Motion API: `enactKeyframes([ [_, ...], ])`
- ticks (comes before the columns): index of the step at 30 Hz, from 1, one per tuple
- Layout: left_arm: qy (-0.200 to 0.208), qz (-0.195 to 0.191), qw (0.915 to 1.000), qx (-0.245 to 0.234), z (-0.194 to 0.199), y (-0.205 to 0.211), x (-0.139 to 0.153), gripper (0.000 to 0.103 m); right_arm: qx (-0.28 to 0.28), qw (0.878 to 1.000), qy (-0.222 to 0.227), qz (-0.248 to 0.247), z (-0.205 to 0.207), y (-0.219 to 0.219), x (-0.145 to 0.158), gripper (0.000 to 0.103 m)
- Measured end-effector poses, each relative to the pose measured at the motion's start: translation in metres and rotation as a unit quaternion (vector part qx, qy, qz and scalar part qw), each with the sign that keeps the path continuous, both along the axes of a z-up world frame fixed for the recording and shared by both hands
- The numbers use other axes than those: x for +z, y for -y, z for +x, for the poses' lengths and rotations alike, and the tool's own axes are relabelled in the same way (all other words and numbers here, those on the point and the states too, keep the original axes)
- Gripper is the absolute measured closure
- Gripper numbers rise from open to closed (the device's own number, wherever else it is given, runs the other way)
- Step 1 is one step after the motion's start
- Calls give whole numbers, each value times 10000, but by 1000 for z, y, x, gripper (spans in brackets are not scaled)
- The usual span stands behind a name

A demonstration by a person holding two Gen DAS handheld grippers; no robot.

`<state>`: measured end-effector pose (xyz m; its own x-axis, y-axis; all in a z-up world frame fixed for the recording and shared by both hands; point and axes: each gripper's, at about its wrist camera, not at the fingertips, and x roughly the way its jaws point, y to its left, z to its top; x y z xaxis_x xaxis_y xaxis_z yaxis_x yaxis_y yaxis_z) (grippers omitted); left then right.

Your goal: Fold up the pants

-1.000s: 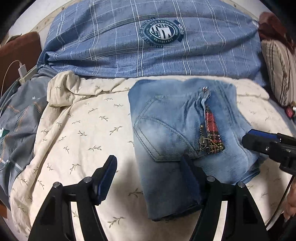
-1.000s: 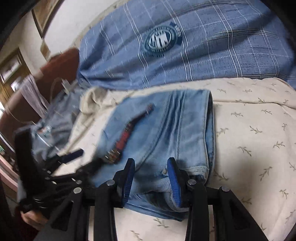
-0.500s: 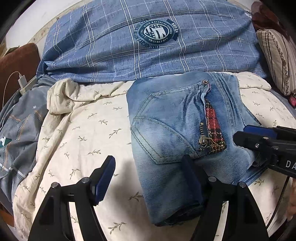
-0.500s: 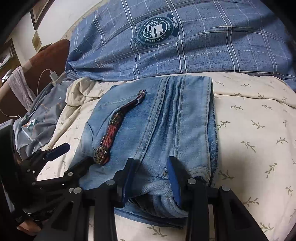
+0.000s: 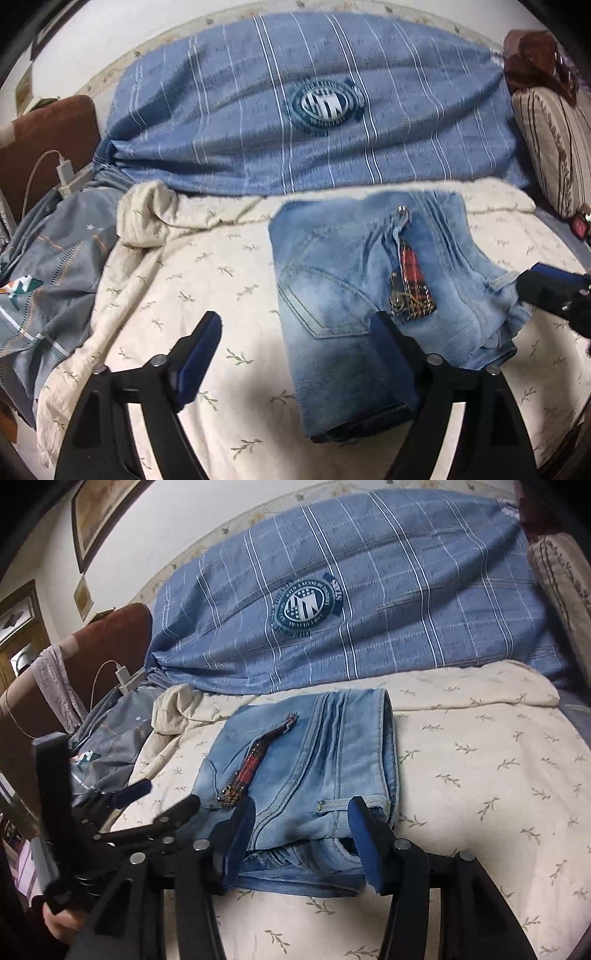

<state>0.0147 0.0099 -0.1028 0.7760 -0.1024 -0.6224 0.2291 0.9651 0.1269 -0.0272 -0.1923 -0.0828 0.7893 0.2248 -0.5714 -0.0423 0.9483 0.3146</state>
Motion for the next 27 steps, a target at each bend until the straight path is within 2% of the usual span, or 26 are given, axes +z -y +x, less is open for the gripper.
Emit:
enactKeyframes([
  [3,-22,164,9996,242,4,-6,-2,15,-42,9998,-148,-99,5,0,-8,47],
  [6,-323,-10,9987,381,14,-16,-8,15,-46,9994,-349,-58,13,2,-17,47],
  [10,-703,159,9964,452,24,-16,-24,15,-33,9982,-550,-221,22,-4,-28,47],
  [16,-641,419,9967,269,21,-10,-31,15,85,9962,-805,-311,28,-6,-39,47],
  [22,-711,501,9961,165,24,-9,-39,15,149,9957,-749,-527,27,-11,-41,47],
  [24,-732,441,9961,202,25,-10,-37,15,161,9962,-712,-476,26,-9,-40,47],
  [27,-780,132,9964,314,26,-17,-28,15,136,9966,-694,-425,24,-6,-34,47],
])
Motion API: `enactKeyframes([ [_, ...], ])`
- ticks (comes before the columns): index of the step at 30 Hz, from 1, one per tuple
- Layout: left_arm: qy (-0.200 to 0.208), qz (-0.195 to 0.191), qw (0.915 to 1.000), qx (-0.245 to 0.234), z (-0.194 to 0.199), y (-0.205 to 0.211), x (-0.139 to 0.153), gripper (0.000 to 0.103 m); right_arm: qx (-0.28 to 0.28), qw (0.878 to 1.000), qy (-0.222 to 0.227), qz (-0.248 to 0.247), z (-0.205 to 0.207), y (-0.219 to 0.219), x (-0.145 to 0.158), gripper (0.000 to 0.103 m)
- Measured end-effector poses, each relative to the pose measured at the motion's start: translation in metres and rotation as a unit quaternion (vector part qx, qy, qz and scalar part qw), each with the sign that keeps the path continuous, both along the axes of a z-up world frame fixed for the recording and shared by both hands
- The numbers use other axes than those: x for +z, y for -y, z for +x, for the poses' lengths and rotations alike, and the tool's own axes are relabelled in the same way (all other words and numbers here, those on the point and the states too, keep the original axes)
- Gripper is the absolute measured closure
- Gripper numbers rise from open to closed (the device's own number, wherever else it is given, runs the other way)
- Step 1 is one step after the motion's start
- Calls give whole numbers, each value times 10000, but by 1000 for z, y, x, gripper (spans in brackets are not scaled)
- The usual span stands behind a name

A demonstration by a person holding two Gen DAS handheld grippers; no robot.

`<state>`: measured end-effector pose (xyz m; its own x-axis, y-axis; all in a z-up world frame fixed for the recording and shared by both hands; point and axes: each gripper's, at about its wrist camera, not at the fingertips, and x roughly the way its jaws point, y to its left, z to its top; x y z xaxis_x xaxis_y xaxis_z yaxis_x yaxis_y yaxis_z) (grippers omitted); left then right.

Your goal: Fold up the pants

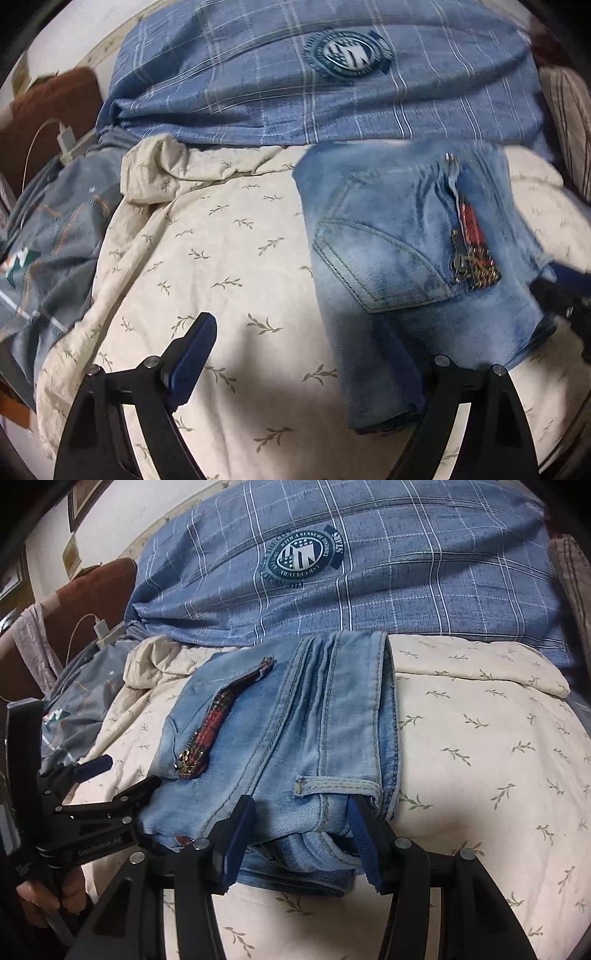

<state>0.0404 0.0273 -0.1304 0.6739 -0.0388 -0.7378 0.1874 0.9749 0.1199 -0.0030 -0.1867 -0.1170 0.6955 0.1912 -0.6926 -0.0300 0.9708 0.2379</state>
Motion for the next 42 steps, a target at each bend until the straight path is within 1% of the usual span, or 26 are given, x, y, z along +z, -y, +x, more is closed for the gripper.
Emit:
enactKeyframes([
  [1,52,-83,9999,27,0,-3,3,15,-4,10000,21,28,-2,2,3,47],
  [3,336,-287,9989,173,-2,-10,15,15,-45,9998,203,30,-6,5,11,47],
  [5,594,-295,9973,318,-3,-13,22,15,-73,9987,496,43,-12,9,22,47],
  [7,711,-333,9963,360,-1,-15,26,15,-165,9964,814,178,-17,15,31,47],
  [9,700,-339,9965,301,2,-10,25,15,-274,9945,953,344,-16,21,36,47],
  [11,641,-251,9974,201,3,-4,22,15,-304,9935,925,591,-10,24,37,47],
  [12,603,-186,9980,98,3,2,20,15,-262,9934,837,739,-6,23,34,47],
  [14,542,-82,9985,-95,2,11,17,15,-196,9941,708,802,-1,19,30,47],
  [16,368,-33,9985,-409,1,20,10,15,-26,9942,559,918,3,12,23,47],
  [18,281,168,9983,-473,0,27,3,14,166,9936,241,1094,10,8,12,47],
  [19,292,206,9982,-491,-1,28,2,14,153,9938,156,1090,12,8,8,47],
  [23,159,-128,9991,-365,4,18,6,14,133,9894,82,1442,14,17,4,47],
  [24,224,-183,9992,-279,6,14,9,14,108,9884,103,1508,13,19,5,47],
  [27,604,-334,9976,-12,8,4,29,14,71,9872,305,1566,13,24,14,47],
  [29,668,-419,9969,10,17,3,39,14,63,9856,411,1636,15,27,17,47],
  [31,602,-368,9975,9,34,8,44,14,61,9858,443,1617,17,28,17,47],
  [34,376,-379,9986,63,66,18,44,14,154,9888,485,1405,21,21,19,47],
  [35,256,-422,9987,124,81,21,43,14,192,9895,490,1345,21,19,19,47],
  [37,103,-495,9986,164,93,28,41,14,203,9904,483,1283,21,19,18,47],
  [39,-85,-402,9990,198,110,35,33,14,202,9913,461,1217,21,19,17,47],
  [42,-310,-89,9989,331,124,39,9,12,178,9932,412,1073,21,19,13,47],
])
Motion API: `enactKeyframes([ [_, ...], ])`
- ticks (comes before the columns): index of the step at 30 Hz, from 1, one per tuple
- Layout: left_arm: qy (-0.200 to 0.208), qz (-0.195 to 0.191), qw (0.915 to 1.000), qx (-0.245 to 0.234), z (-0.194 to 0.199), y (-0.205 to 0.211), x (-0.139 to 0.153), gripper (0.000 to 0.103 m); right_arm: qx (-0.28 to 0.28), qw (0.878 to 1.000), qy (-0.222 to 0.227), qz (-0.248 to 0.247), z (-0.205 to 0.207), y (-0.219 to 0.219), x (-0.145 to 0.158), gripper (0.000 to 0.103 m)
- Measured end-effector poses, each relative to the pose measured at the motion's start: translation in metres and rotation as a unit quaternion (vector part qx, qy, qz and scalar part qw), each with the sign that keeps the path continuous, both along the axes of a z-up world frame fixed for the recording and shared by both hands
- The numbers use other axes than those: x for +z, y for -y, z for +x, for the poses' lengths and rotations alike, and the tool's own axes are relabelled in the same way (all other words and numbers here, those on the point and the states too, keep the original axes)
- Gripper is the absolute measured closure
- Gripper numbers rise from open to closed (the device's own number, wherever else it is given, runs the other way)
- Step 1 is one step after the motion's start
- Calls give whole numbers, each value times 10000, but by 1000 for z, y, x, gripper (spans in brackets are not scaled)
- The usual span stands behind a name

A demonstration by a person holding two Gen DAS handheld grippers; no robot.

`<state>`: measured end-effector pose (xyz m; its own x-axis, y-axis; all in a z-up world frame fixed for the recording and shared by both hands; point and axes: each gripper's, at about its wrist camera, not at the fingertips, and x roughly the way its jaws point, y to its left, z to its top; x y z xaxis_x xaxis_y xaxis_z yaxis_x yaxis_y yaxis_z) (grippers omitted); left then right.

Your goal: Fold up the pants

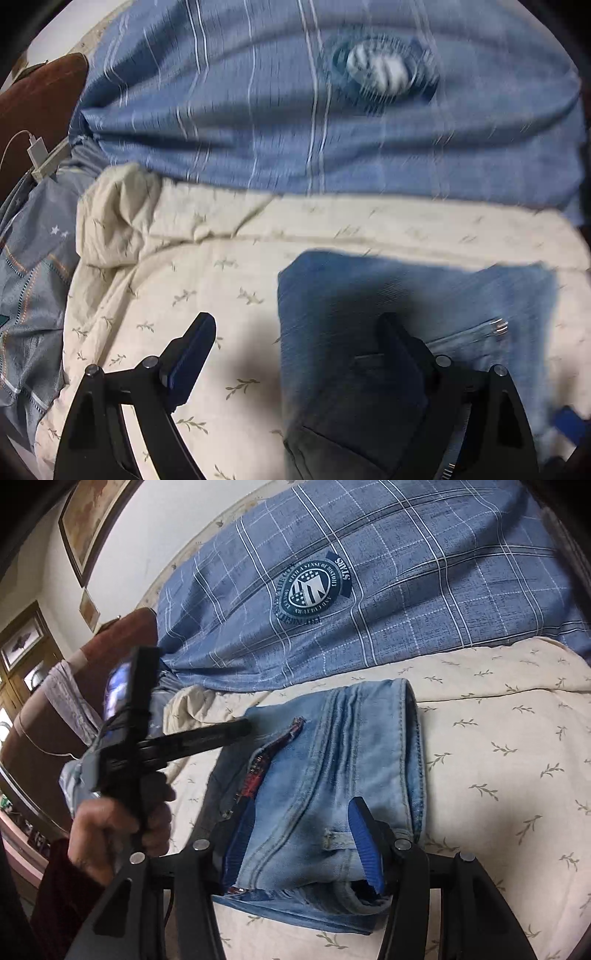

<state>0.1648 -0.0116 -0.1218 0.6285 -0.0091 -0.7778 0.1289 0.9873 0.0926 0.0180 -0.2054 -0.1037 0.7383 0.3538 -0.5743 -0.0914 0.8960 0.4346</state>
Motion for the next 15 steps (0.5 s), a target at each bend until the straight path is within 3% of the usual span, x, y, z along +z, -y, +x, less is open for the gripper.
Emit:
enactKeyframes([
  [5,-24,-187,9998,-35,-1,-9,2,12,-25,9999,73,-129,6,-2,4,47],
  [10,-18,-564,9983,152,-13,-25,9,12,-13,9989,463,-75,20,-3,23,47],
  [15,391,-319,9984,248,-31,-30,20,12,171,9980,606,47,52,-5,31,47],
])
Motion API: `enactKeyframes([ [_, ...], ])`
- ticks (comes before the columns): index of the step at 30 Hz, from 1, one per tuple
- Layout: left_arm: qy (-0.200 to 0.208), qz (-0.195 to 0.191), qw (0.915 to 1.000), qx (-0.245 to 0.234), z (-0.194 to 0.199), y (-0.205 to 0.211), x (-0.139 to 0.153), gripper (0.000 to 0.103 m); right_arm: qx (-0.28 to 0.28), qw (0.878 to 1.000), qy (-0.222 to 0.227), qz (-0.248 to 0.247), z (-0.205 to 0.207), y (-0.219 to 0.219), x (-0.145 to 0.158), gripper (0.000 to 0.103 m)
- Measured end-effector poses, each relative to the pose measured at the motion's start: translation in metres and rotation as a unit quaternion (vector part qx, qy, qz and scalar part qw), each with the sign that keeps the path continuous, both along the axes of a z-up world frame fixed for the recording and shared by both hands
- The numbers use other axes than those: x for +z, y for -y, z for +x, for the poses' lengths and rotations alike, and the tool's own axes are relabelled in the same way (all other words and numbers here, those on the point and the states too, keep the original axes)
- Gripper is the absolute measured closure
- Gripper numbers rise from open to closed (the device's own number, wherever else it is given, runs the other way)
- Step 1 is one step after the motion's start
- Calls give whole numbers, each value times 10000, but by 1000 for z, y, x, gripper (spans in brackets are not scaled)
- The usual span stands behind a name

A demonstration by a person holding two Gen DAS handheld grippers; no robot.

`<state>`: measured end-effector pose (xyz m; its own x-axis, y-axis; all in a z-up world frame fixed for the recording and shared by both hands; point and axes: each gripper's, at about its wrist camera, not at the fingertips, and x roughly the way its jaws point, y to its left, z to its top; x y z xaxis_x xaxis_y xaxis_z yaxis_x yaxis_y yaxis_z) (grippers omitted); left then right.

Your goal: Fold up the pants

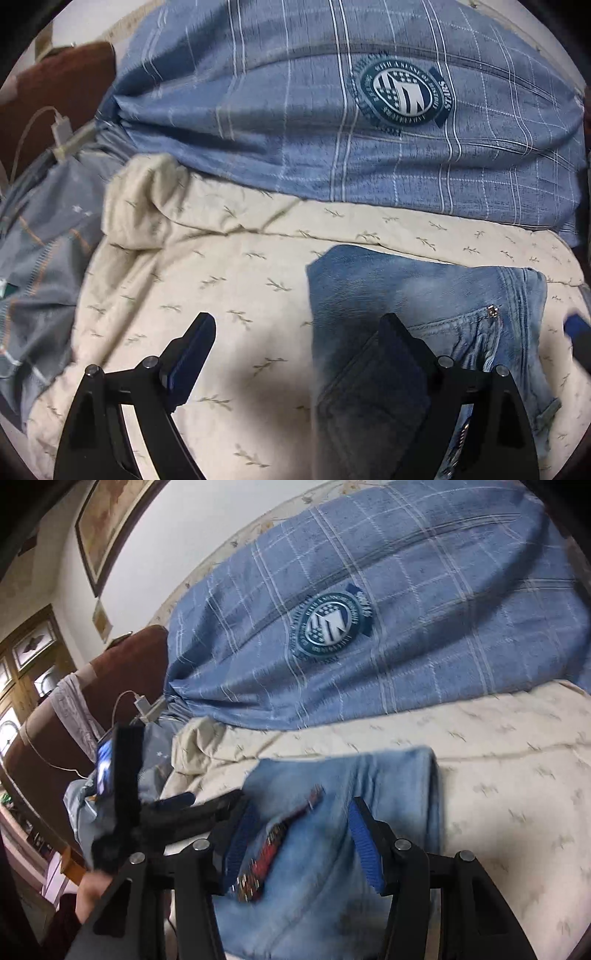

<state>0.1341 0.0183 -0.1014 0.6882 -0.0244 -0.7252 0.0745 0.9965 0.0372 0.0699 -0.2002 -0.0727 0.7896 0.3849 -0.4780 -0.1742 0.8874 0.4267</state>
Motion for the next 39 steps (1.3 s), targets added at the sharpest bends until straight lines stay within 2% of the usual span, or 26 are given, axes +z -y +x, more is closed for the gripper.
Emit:
enactKeyframes([
  [5,43,86,9999,82,-4,-5,-1,12,211,9988,-387,195,37,-2,-12,47],
  [10,32,499,9987,-105,-2,10,-12,12,-160,9938,-1097,50,59,7,-45,47],
  [12,85,619,9980,-124,-2,14,-12,12,-176,9934,-1112,221,57,14,-47,47],
  [14,126,653,9977,-134,-2,15,-11,12,-201,9949,-940,296,50,17,-38,46],
  [17,168,454,9987,-168,-7,14,-6,12,-356,9964,-649,420,41,23,-29,44],
  [19,242,385,9987,-241,-12,16,-3,12,-485,9952,-646,547,42,29,-31,41],
  [21,324,438,9979,-350,-15,21,-2,12,-590,9925,-831,668,46,36,-39,37],
  [23,280,558,9970,-466,-15,28,-6,12,-607,9872,-1330,631,56,38,-55,36],
  [24,205,618,9966,-510,-14,30,-10,12,-551,9856,-1441,694,58,39,-61,36],
  [26,151,671,9964,-505,-13,31,-14,12,-557,9861,-1381,736,54,40,-57,36],
  [31,229,483,9979,-378,-24,21,-3,12,-269,9866,-1252,1007,24,41,-39,36],
  [39,187,160,9989,-407,-63,19,5,12,159,9882,-1276,831,-37,26,-30,36],
])
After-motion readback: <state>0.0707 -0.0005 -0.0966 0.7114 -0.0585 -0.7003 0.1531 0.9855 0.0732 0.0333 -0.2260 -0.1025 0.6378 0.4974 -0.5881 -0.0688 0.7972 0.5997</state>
